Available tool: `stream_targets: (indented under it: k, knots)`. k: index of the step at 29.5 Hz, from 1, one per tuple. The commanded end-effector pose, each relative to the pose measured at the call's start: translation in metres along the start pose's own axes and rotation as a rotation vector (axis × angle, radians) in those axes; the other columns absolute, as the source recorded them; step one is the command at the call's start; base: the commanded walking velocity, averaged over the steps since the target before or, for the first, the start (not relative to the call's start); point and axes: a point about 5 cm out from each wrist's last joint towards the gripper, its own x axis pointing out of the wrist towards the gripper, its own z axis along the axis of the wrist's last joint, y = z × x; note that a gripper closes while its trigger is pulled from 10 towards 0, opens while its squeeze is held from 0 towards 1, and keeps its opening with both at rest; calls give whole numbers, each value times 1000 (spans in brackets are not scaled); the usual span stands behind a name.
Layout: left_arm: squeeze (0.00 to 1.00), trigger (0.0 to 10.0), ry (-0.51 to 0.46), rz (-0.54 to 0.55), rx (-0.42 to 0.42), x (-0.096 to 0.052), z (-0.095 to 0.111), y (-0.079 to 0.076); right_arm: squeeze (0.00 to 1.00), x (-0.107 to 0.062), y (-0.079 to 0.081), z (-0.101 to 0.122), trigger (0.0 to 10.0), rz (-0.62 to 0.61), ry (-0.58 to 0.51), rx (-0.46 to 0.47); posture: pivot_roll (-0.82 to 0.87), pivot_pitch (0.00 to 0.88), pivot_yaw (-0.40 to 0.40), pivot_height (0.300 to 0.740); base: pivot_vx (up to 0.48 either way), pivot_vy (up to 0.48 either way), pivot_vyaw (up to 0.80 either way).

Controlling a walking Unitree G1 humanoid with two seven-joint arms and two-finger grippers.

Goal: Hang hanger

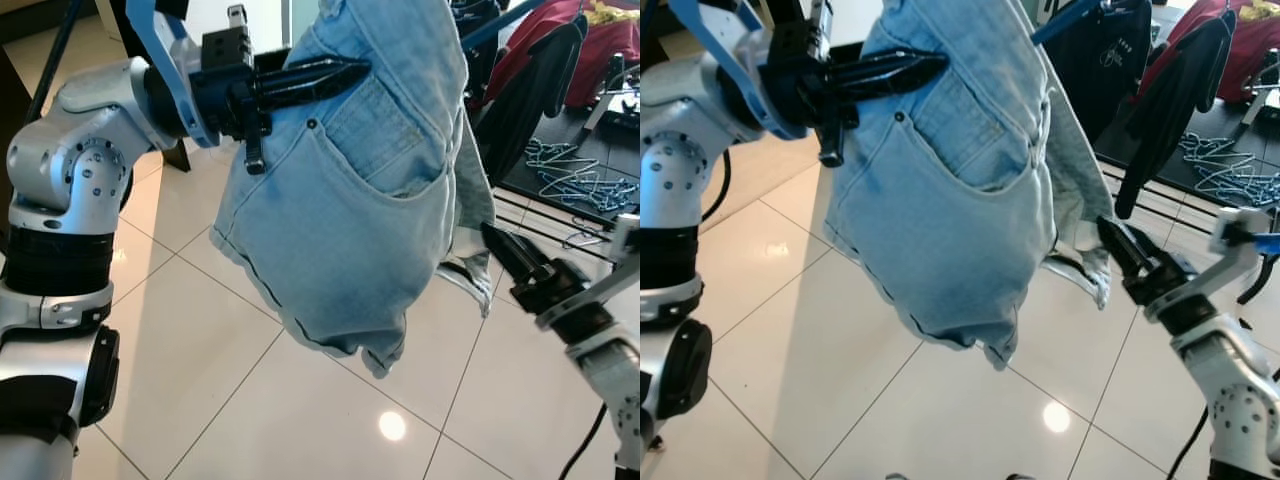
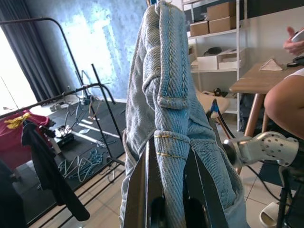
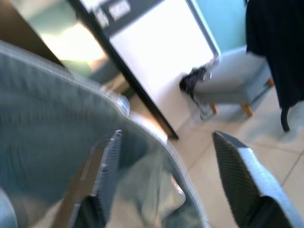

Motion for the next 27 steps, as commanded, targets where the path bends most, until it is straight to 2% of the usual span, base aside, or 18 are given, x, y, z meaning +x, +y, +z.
stream_targets:
  k: [1, 5, 9, 11, 13, 14, 17, 22, 23, 27]
  knots:
    - [0, 10000, -35, -22, 26, -1, 9, -3, 1000, -3, 1, 5, 10000, 11, -39, 14, -17, 181, 0, 740, 0, 0, 0]
    - [0, 10000, -35, -28, 39, -1, 10, -4, 1000, -3, -2, -6, 10000, -21, 41, -23, -18, 179, 0, 740, 0, 0, 0]
    - [0, 10000, -42, -40, 46, 0, 12, -5, 1000, -2, -1, -10, 10000, -18, 71, -19, -17, 176, 0, 740, 0, 0, 0]
    - [0, 10000, -64, -61, 44, 3, 16, -6, 1000, 0, -2, -20, 10000, -36, 160, -12, -17, 176, 0, 740, 0, 0, 0]
    - [0, 10000, -70, -66, 42, 3, 17, -6, 1000, 0, -2, -22, 10000, -41, 182, -8, -17, 176, 0, 740, 0, 0, 0]
    - [0, 10000, -81, -86, 39, 5, 18, -8, 0, 1, 1, -26, 10000, -15, 204, 12, -12, 170, -1, 740, 0, 0, 0]
    - [0, 10000, -92, -115, 34, 6, 20, -11, 0, 4, 6, -30, 10000, 20, 218, 41, -11, 168, -2, 740, 0, 0, 0]
    - [0, 10000, -91, -116, 35, 6, 20, -11, 0, 4, 5, -30, 10000, 10, 217, 37, -12, 170, -2, 740, 0, 0, 0]
    - [0, 10000, -87, -108, 41, 4, 21, -10, 0, 3, -1, -28, 627, -35, 205, 19, -13, 172, -1, 740, 0, 0, 0]
    - [0, 10000, -85, -104, 43, 4, 21, -10, 0, 2, -4, -27, 627, -58, 199, 12, -13, 172, -1, 740, 0, 0, 0]
